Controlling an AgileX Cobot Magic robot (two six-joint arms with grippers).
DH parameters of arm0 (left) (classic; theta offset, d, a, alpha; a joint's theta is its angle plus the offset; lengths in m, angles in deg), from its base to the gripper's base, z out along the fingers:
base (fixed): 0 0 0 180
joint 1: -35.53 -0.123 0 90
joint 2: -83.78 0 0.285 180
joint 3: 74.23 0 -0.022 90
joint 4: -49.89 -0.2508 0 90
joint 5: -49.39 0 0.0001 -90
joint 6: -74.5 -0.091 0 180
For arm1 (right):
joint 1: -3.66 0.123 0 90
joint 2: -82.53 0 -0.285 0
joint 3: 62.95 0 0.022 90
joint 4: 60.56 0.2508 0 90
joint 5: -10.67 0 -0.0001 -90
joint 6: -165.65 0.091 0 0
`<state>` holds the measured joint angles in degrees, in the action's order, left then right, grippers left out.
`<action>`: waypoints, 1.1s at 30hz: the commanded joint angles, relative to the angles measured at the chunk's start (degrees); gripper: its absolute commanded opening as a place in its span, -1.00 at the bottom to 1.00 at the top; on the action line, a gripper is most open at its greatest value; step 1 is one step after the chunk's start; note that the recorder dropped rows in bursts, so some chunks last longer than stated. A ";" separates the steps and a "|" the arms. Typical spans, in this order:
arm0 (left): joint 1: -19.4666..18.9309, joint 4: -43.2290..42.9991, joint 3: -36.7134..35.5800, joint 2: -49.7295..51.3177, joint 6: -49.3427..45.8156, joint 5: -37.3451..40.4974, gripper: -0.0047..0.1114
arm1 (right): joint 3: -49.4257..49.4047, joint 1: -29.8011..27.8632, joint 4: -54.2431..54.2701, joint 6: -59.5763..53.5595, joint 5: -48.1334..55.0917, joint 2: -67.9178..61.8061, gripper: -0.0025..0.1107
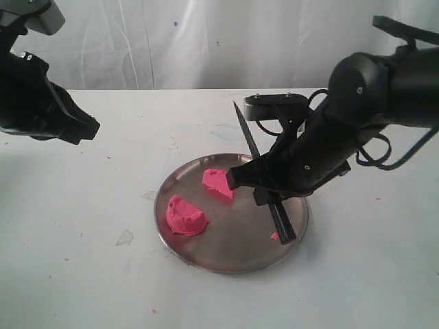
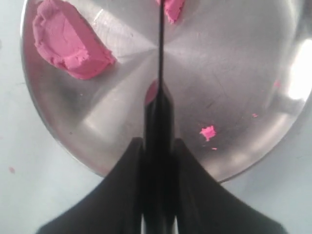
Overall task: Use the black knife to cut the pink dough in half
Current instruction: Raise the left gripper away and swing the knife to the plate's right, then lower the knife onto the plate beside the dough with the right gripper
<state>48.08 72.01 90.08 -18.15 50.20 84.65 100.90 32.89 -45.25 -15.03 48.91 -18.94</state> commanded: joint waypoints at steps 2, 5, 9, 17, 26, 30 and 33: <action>0.14 4.56 -2.88 -4.22 0.49 -0.31 -0.92 | -7.15 -1.64 13.09 -2.79 -10.90 3.53 -0.96; 0.14 6.87 -3.83 -6.10 0.49 -0.06 -0.92 | -11.71 -1.79 21.24 -4.00 -15.98 4.86 -0.96; 0.14 9.45 -5.54 -8.03 0.49 0.00 -0.92 | -16.60 -1.79 34.63 -13.34 -20.06 5.68 -0.96; 0.14 10.21 -5.67 -8.46 0.23 1.41 -0.92 | -19.25 -1.79 52.32 -31.50 -19.47 7.11 -0.96; 0.14 10.21 -5.67 -8.46 0.12 1.29 -0.92 | -19.25 -1.79 52.21 -32.67 -21.77 12.28 -0.96; 0.14 10.21 -5.67 -8.46 0.12 1.29 -0.92 | -21.73 -4.94 62.34 -43.03 -21.85 12.28 -0.96; 0.14 10.21 -5.67 -8.46 0.13 1.19 -0.92 | -24.59 -8.21 83.53 -63.27 -15.43 12.28 -0.96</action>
<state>48.08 81.24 84.68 -25.99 50.31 85.04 78.44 27.35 21.17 -62.40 28.79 -7.06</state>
